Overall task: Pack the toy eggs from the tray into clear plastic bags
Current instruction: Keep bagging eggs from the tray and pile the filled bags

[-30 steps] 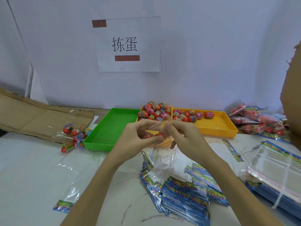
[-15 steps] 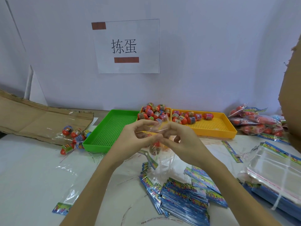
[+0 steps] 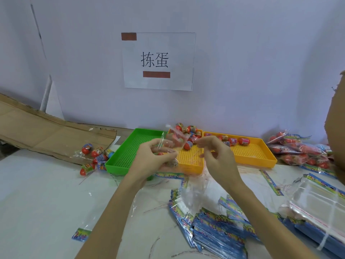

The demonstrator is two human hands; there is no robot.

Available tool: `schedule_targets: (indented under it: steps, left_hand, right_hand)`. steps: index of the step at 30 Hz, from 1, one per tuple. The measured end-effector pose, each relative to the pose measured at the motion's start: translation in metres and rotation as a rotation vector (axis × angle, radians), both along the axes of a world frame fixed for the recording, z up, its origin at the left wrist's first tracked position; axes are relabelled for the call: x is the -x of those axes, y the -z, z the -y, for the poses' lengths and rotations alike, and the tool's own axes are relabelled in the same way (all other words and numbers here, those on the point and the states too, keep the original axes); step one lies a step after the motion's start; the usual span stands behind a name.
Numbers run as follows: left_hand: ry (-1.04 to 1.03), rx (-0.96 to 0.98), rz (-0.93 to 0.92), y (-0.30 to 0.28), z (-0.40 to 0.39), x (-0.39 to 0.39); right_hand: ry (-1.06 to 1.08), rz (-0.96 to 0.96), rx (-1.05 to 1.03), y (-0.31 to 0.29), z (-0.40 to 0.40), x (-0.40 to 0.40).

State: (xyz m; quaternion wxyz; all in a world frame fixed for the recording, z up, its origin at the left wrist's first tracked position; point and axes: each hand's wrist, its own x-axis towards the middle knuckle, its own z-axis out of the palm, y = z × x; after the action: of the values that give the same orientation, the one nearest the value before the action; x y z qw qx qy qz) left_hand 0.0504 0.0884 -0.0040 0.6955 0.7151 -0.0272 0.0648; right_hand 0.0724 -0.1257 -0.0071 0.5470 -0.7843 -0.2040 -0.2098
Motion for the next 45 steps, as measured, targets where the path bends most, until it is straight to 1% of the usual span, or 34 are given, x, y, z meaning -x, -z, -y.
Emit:
schedule_targets:
  steps: [3, 6, 9, 11, 12, 14, 17, 20, 25, 28, 30, 33, 36, 39, 42, 45]
  left_hand:
    - [-0.037, 0.077, -0.012, 0.002, -0.003, -0.003]
    - [-0.035, 0.120, -0.005, 0.004, -0.002, -0.003]
    - [-0.040, 0.124, -0.001, 0.003, 0.000, -0.003]
    - [-0.024, 0.123, -0.013, 0.002, 0.001, -0.002]
    - [-0.009, 0.134, -0.018, 0.001, 0.001, -0.002]
    - [0.032, 0.169, -0.027, 0.001, 0.001, -0.002]
    - [0.107, 0.227, -0.044, 0.000, 0.002, -0.001]
    - [0.143, 0.179, -0.033, 0.001, 0.005, -0.001]
    - [0.151, 0.068, 0.007, 0.006, 0.010, -0.001]
    - [0.172, -0.003, 0.002, 0.007, 0.014, 0.000]
    - [0.179, -0.049, -0.005, 0.007, 0.016, 0.000]
    - [0.182, -0.120, 0.009, 0.008, 0.017, 0.000]
    - [0.220, -0.161, 0.037, 0.008, 0.019, 0.001]
    - [0.258, -0.190, 0.070, 0.009, 0.022, 0.002]
    - [0.246, -0.194, 0.095, 0.010, 0.024, 0.002]
    - [0.239, -0.178, 0.116, 0.009, 0.024, 0.002]
  right_hand:
    - [0.029, -0.078, 0.236, 0.005, -0.004, -0.026]
    - [-0.001, -0.122, 0.467, 0.005, -0.013, -0.057]
    - [0.004, -0.144, 0.710, 0.007, -0.025, -0.081]
    - [0.047, -0.099, 0.797, 0.012, -0.030, -0.090]
    - [0.072, -0.074, 0.803, 0.014, -0.032, -0.092]
    - [0.119, -0.046, 0.725, 0.018, -0.035, -0.092]
    - [0.163, -0.023, 0.461, 0.018, -0.037, -0.082]
    - [0.184, -0.051, 0.189, 0.013, -0.027, -0.064]
    - [0.042, -0.155, -0.184, 0.014, 0.002, -0.026]
    - [-0.004, -0.211, -0.323, 0.018, 0.013, -0.009]
    - [0.006, -0.212, -0.338, 0.017, 0.016, -0.004]
    - [0.048, -0.126, -0.306, 0.011, 0.017, 0.000]
    - [0.003, -0.045, -0.312, 0.004, 0.012, 0.007]
    - [-0.025, 0.044, -0.192, 0.000, 0.009, 0.012]
    - [-0.040, 0.050, -0.098, -0.001, 0.009, 0.015]
    - [-0.017, 0.036, -0.078, -0.001, 0.006, 0.018]
